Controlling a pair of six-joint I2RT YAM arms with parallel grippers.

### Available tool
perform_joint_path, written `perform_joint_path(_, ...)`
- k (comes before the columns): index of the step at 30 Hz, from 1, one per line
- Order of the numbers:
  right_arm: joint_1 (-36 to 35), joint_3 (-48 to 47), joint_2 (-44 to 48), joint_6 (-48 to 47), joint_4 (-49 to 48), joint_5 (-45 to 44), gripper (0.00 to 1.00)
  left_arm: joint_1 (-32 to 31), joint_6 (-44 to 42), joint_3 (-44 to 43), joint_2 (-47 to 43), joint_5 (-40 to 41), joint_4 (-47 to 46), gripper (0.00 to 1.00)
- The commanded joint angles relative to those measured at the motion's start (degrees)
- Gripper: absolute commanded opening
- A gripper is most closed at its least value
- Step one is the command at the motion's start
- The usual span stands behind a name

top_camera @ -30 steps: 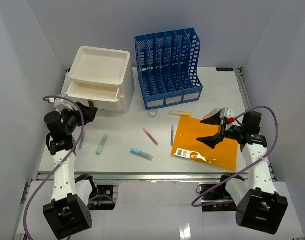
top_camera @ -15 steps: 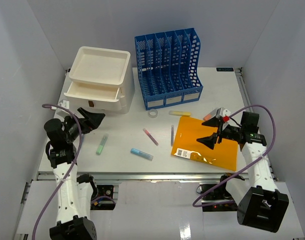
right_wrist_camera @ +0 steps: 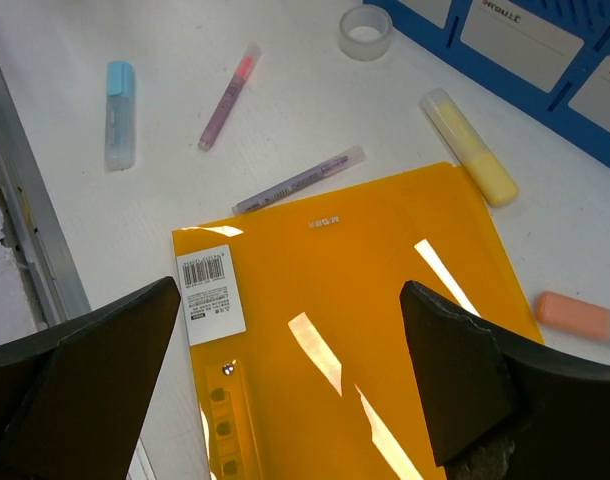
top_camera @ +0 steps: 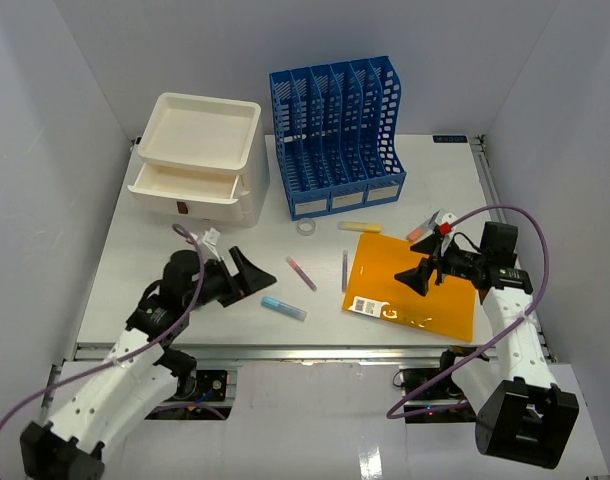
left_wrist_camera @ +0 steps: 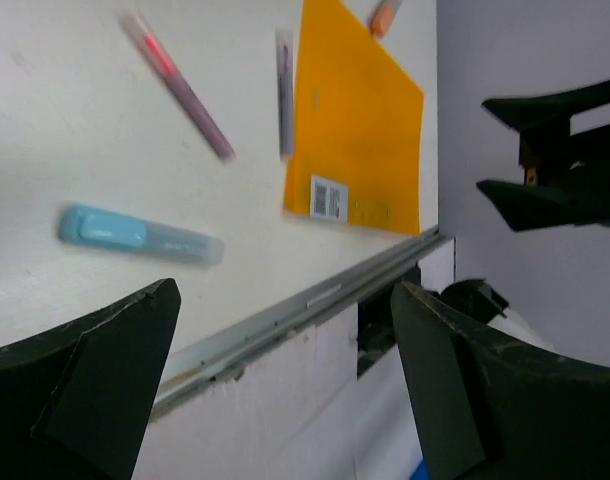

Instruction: Organize the desk

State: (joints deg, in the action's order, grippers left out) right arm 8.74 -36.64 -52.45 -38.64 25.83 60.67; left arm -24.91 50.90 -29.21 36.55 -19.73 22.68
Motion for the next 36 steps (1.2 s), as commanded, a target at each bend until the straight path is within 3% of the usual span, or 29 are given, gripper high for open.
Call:
perform_joint_path(1, -0.29, -2.38, -1.00, 2.51, -1.40, -2.86, 0.96, -19.00, 14.86, -0.42, 11.57, 23.30, 1.24, 0.98)
perform_joint_path(6, -0.38, -2.11, -1.00, 3.33, -2.47, -4.79, 0.94, -29.17, 25.29, -10.60, 29.31, 36.59, 7.47, 0.98)
perform_joint_path(13, -0.30, -1.89, -1.26, 4.10, -3.38, -5.57, 0.93, -31.97, 32.80, -24.64, 43.72, 42.10, 12.78, 0.97)
perform_joint_path(21, -0.30, -1.94, -1.26, 3.80, -3.39, -5.89, 0.92, -31.49, 29.60, -36.04, 56.43, 44.95, 15.99, 0.72)
perform_joint_path(26, -0.21, -1.85, -1.05, 3.66, -3.39, -5.57, 0.92, -28.55, 29.07, -42.44, 61.39, 44.30, 18.56, 0.70)
perform_joint_path(36, -0.22, -1.86, -0.82, 3.66, -3.33, -5.57, 0.91, -25.97, 29.06, -47.27, 67.79, 42.94, 24.16, 0.68)
